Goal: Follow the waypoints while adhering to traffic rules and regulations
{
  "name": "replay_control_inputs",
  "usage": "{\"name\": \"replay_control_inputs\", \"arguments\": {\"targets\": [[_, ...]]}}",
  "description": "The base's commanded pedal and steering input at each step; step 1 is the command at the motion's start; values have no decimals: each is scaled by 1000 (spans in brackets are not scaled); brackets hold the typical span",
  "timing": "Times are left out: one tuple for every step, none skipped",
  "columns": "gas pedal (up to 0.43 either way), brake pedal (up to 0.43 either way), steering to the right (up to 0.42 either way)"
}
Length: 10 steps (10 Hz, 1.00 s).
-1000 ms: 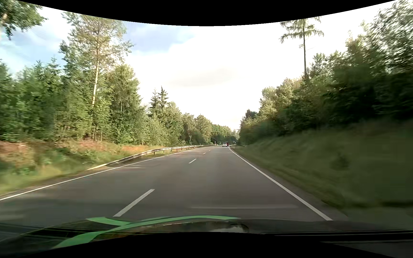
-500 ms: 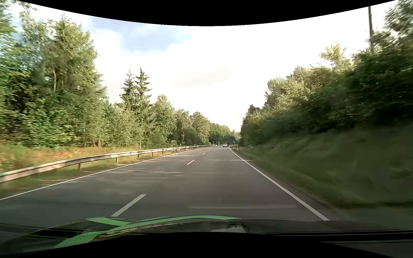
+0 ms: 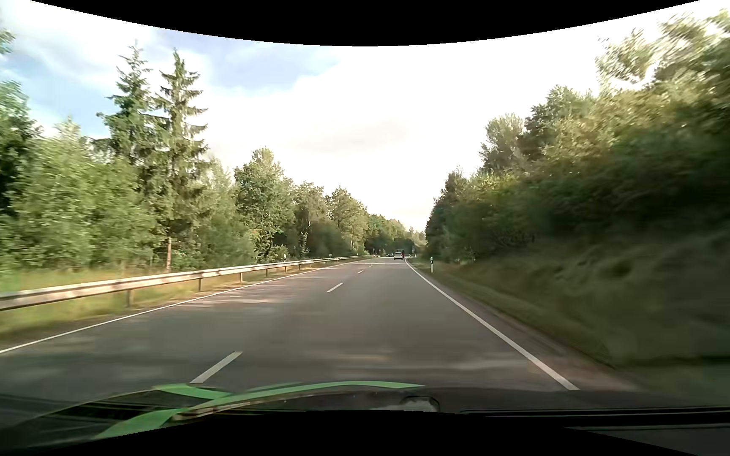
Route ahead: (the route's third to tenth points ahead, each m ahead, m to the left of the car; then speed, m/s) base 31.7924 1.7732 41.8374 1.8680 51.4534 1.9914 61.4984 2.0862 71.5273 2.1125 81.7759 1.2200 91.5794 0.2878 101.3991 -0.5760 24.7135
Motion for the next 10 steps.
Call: {"name": "replay_control_inputs", "arguments": {"targets": [[177,0,1],[177,0,1],[177,0,1],[177,0,1],[177,0,1],[189,0,1],[209,0,1],[220,0,1],[220,0,1],[220,0,1]]}}
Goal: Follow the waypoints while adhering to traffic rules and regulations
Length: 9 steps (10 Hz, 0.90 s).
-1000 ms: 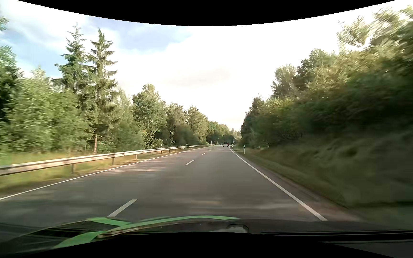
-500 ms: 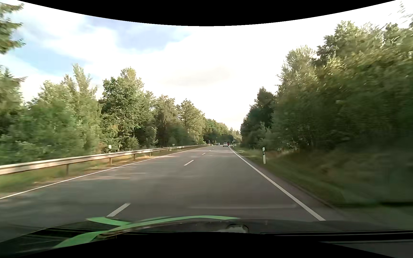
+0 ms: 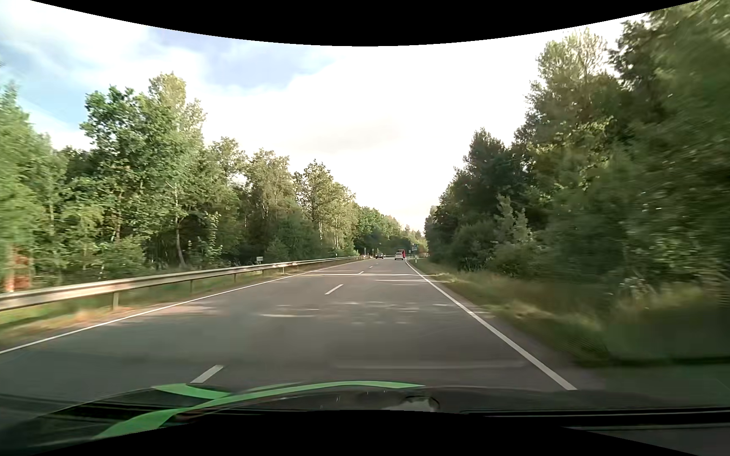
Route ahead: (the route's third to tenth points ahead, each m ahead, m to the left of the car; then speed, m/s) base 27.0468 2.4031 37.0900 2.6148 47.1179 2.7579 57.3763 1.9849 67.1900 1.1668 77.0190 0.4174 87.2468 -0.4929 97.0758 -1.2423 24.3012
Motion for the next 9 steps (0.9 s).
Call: {"name": "replay_control_inputs", "arguments": {"targets": [[220,0,1],[209,0,1],[209,0,1],[197,0,1],[189,0,1],[189,0,1],[189,0,1],[189,0,1],[189,0,1]]}}
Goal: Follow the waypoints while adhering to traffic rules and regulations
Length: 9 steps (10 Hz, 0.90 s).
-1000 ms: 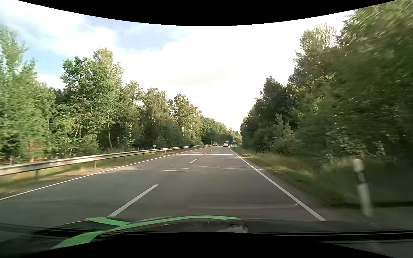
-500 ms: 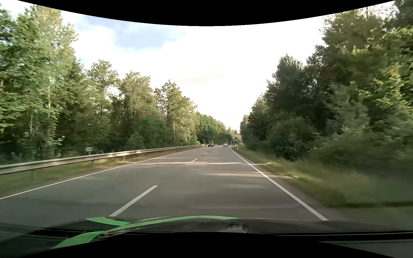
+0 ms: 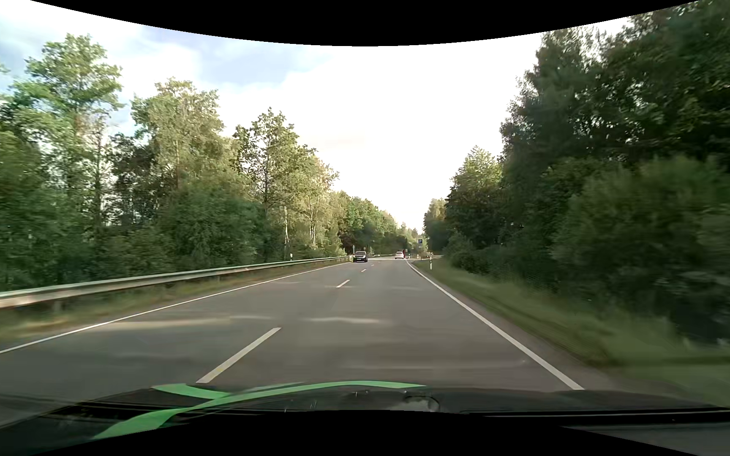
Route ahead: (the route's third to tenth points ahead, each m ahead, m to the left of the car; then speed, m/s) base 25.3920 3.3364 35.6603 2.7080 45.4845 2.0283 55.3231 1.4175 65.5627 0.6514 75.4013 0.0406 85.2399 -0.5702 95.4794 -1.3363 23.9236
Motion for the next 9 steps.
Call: {"name": "replay_control_inputs", "arguments": {"targets": [[169,0,1],[118,0,1],[59,0,1],[59,0,1],[47,0,1],[20,0,1],[0,0,1],[0,0,1],[0,0,1]]}}
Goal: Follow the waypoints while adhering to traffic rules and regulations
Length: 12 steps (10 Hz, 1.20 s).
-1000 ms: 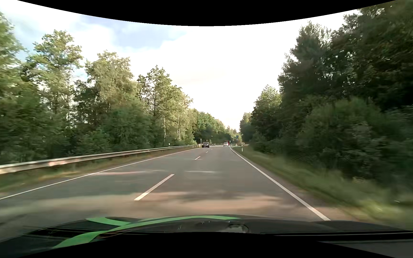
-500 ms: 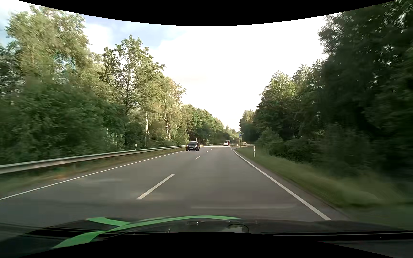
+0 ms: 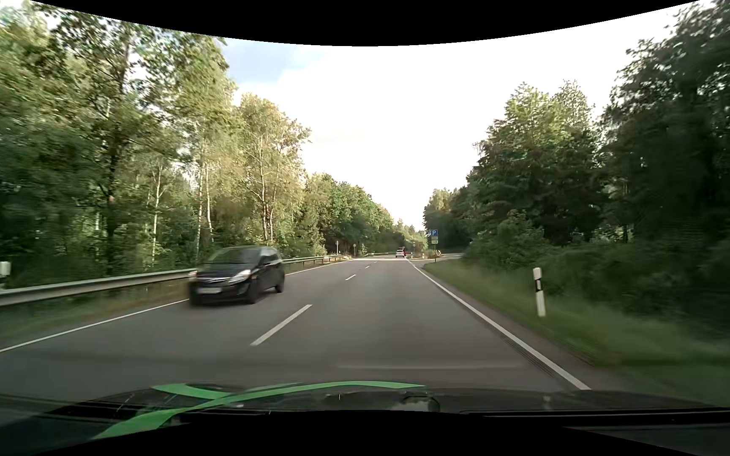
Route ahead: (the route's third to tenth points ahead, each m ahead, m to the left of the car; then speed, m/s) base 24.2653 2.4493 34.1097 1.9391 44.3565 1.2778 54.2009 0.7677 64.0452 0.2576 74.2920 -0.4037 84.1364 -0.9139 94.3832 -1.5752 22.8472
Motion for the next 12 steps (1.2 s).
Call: {"name": "replay_control_inputs", "arguments": {"targets": [[0,0,1],[0,0,1],[0,0,1],[0,0,1],[0,0,2],[0,0,2],[0,0,2],[0,0,2],[0,0,3],[0,0,3],[0,0,2],[0,0,2]]}}
